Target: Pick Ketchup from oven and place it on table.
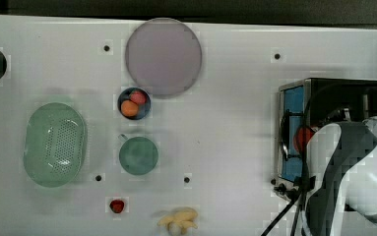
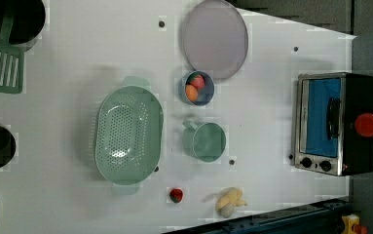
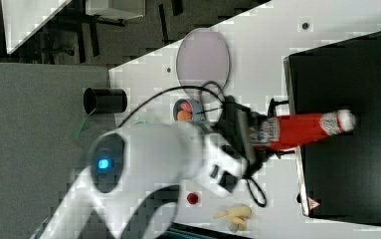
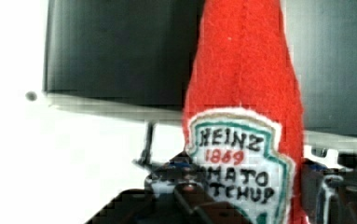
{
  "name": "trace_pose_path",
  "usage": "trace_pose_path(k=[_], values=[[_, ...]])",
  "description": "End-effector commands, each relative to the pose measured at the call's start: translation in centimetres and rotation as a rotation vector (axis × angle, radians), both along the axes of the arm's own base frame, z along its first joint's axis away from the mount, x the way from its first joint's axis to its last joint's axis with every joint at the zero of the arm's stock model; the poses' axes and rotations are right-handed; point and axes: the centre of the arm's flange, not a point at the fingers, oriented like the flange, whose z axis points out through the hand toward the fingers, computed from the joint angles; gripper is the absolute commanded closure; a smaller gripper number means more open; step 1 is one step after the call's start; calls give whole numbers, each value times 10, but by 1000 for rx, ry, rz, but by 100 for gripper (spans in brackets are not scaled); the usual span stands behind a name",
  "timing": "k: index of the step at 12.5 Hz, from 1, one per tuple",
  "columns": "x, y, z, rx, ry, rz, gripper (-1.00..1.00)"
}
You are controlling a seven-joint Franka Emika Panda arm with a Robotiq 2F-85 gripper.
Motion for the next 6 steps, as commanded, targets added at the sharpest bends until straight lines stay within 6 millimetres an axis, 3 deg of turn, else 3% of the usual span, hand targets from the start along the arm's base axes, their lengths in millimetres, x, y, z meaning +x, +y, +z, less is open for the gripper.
trace_pose_path(k=[1, 2, 3, 4, 6], values=[[17, 68, 83, 8, -103, 100, -1], [23, 106, 99, 17, -118, 143, -1], [26, 127, 102, 24, -113, 168, -1], [30, 173, 96, 38, -86, 215, -1], [30, 211, 79, 49, -48, 215, -1]])
